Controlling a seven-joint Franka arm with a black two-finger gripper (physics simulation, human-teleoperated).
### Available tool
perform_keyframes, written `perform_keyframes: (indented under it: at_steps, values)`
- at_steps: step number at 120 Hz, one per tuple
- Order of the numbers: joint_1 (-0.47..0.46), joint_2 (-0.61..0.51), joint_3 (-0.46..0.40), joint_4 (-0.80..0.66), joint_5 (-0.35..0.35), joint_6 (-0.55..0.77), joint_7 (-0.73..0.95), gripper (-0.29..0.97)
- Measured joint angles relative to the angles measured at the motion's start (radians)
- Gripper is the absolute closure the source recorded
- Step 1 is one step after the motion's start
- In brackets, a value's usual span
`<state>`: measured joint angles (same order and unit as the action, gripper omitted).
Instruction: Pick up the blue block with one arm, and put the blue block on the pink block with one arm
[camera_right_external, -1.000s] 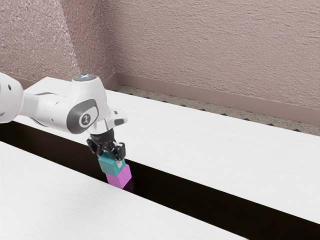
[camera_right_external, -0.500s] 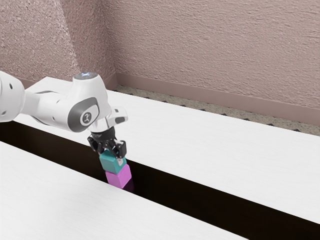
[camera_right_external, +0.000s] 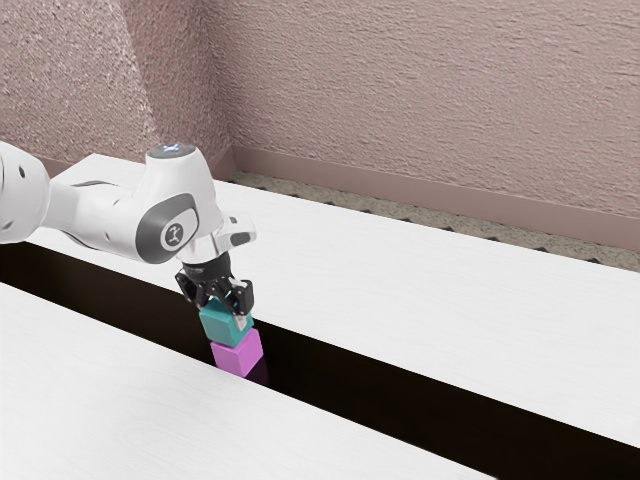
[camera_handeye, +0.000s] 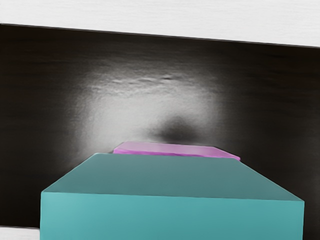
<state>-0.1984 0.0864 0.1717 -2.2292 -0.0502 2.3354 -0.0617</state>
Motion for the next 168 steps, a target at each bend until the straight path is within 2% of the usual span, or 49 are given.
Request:
perform_keyframes:
  at_steps: [84, 120, 156, 168]
  values:
    - [-0.002, 0.0, -0.003, 0.0, -0.012, 0.001, -0.034, 0.34]
    - [-0.003, -0.002, -0.004, 0.0, -0.018, 0.001, -0.026, 0.1]
    - [-0.004, -0.005, -0.006, 0.0, -0.017, 0.001, -0.019, 0.02]
    - [-0.003, -0.063, -0.014, 0.003, -0.016, -0.006, -0.017, 0.01]
